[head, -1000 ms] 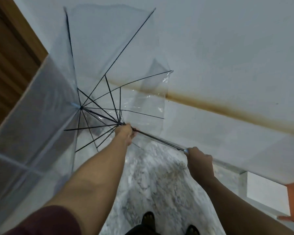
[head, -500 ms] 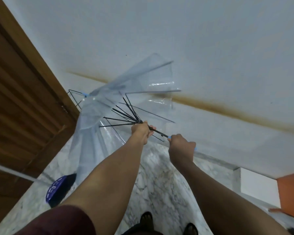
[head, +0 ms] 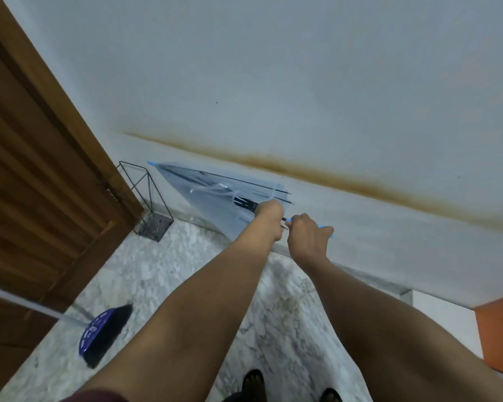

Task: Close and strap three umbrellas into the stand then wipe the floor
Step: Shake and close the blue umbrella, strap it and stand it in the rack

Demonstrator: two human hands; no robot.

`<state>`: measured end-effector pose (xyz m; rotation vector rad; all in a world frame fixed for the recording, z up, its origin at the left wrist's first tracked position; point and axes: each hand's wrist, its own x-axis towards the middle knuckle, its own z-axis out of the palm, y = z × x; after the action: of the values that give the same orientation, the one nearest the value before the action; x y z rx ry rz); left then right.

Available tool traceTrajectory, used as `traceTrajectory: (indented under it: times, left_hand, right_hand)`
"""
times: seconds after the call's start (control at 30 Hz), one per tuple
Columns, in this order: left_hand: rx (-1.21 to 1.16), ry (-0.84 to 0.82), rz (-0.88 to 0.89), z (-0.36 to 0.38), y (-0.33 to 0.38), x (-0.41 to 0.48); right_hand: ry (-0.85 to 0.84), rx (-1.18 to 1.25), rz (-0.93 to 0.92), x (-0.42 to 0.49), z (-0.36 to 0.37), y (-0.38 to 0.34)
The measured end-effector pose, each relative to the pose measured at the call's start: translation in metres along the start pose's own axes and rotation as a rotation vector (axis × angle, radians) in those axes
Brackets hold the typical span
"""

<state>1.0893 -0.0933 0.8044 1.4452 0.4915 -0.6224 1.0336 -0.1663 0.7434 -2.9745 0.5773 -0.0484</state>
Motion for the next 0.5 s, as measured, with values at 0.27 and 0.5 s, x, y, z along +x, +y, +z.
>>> traceTrajectory:
  times: [0.27,0.5]
  left_hand:
    - [0.415,-0.1,0.366,-0.009,0.06,-0.027]
    - [1.111,0.256,0.707,-0.073,0.075,0.028]
  right_hand:
    - [0.049,-0.065,-0.009,0.013,-0.011,0.033]
    - [0.158,-0.033,-0.092,0.014,-0.021,0.071]
